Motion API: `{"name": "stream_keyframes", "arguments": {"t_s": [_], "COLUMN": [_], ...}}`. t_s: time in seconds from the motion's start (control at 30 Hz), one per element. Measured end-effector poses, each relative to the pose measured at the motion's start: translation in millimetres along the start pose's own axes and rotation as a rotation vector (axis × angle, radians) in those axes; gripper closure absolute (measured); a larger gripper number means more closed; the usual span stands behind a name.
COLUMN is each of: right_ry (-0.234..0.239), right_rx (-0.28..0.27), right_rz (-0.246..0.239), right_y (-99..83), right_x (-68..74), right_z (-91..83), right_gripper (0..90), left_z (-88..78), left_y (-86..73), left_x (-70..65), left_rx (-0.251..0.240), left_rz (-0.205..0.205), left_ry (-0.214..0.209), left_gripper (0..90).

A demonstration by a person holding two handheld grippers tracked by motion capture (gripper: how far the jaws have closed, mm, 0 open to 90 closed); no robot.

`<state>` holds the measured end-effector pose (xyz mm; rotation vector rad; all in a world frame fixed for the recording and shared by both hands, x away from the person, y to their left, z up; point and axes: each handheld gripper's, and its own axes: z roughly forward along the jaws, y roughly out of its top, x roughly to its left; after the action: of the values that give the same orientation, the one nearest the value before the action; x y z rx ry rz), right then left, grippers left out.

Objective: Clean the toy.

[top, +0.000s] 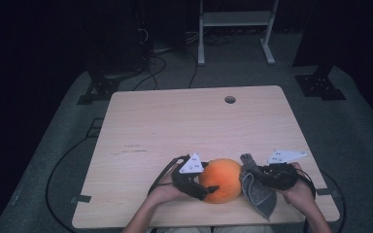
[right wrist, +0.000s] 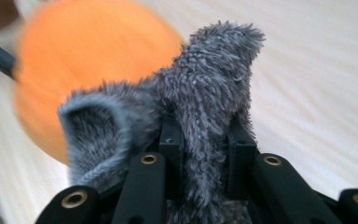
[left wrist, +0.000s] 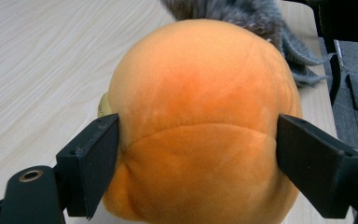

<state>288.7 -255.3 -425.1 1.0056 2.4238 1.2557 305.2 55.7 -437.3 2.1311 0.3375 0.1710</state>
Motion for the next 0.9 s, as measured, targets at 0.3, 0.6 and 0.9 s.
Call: {"name": "stream_keyframes", "arguments": {"t_s": [0.3, 0.6, 0.9], "right_ry": [0.102, 0.068, 0.067], "right_rx": [-0.059, -0.070, -0.066], "right_rz": [0.008, -0.024, -0.091], "right_y": [6.7, 11.7, 17.5], "right_x": [10.2, 15.6, 34.9], "right_z": [6.2, -5.6, 7.4], "right_gripper": [72.2, 72.8, 72.9], "left_z": [0.3, -0.7, -0.4], "left_y": [1.5, 8.8, 12.1], "left_x": [0.7, -6.5, -2.0], "left_rx": [-0.002, -0.073, -0.078], "left_rz": [-0.018, 0.068, 0.045], "left_ry": [-0.022, 0.051, 0.077], "left_gripper": [11.1, 28.0, 8.6]}}
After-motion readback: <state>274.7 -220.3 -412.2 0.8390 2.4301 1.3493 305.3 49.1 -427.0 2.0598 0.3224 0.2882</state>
